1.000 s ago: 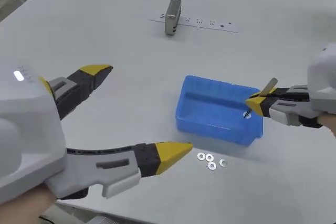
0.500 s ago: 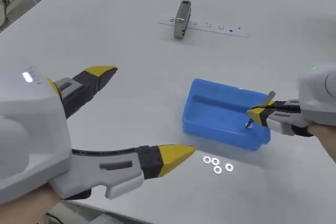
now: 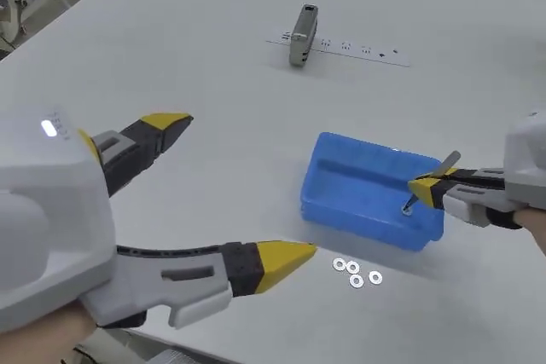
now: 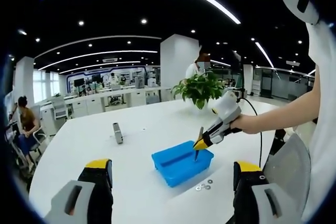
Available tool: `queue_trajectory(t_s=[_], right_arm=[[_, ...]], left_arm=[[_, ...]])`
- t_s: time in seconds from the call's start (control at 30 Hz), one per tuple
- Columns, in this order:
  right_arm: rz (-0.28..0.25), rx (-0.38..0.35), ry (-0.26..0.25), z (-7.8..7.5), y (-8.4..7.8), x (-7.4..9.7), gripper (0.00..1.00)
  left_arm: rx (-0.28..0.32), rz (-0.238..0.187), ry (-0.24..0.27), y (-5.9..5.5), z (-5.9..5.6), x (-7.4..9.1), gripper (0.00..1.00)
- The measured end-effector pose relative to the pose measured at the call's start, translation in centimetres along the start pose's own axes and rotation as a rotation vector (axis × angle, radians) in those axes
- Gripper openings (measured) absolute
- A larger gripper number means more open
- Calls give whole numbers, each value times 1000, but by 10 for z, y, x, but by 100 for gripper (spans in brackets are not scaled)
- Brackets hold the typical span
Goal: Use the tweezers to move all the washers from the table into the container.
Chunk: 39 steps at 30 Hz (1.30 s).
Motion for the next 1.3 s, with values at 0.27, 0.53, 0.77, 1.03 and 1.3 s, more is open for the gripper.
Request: queue_trajectory(t_s=[0.27,0.53,0.77,1.03,1.3], right_arm=[[-106,55,31,26,25,33,3],[-103,53,96,52,20,41,3],[-45,20,153,66,-8,26,3],[8,-2,190,73,-29,12,3],[31,16,208,79,-32,5,3]], left_arm=[[7,3,-13,0,-2,-1,97],[-3,9,-30,0,-5,-4,97],[-2,11,-31,-1,-6,-3,97],[-3,22,-24,-3,-3,0,96],[-2,26,-27,-4,-5,-2,96]])
Point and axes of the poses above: the centre of the closed fingertips' face, and the gripper's own axes: x roughly backward along the fingers, z roughly to its left, y roughly out of its top, the point moved 6 cm from there along x, roughly backward along the fingers, and after that the axes turned 7 degrees about x, right-handed, at the moved point
